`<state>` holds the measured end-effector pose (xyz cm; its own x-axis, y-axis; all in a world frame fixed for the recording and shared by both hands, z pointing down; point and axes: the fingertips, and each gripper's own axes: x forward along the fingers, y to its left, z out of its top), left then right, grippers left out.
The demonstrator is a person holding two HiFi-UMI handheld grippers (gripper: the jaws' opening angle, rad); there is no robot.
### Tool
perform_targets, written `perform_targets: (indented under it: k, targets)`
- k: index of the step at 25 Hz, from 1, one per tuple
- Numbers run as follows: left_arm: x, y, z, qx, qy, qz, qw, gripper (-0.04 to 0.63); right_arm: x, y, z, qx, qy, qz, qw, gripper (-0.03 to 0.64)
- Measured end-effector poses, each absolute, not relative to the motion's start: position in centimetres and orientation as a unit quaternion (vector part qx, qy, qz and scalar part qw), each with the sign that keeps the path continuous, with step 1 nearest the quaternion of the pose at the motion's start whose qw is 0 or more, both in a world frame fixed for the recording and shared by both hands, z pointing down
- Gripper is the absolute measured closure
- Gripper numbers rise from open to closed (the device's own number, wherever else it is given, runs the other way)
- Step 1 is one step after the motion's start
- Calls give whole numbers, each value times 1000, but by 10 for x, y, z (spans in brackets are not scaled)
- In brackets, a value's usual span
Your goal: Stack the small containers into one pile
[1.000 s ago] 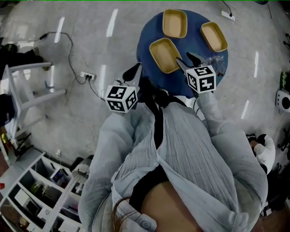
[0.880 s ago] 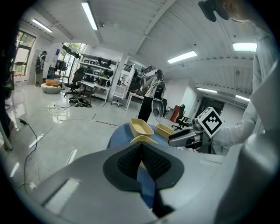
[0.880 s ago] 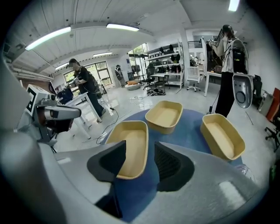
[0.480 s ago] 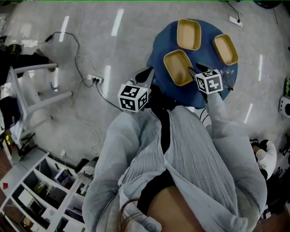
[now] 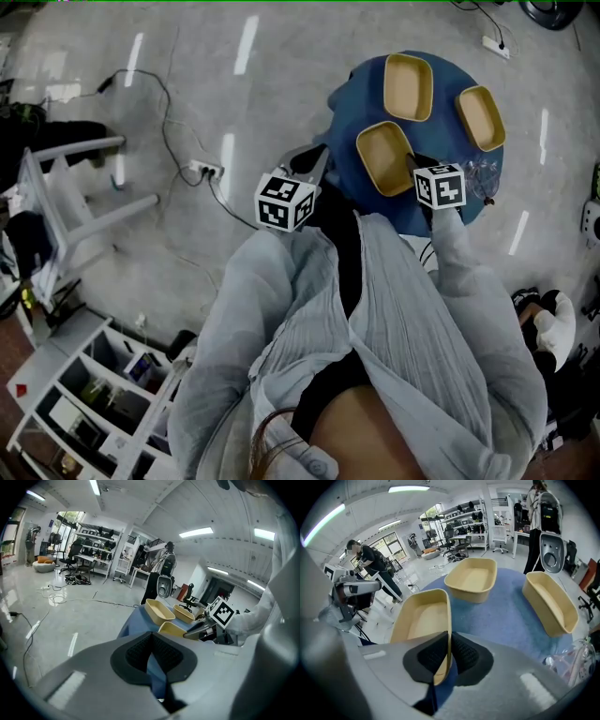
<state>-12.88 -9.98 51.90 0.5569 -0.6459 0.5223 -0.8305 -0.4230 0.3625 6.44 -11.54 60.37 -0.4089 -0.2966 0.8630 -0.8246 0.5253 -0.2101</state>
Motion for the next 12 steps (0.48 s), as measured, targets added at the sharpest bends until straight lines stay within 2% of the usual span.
perform_targets:
  k: [12]
  targets:
    - [-146,-131,521,833,-434,159,305,583,53,-105,586,354,-784,331,388,594]
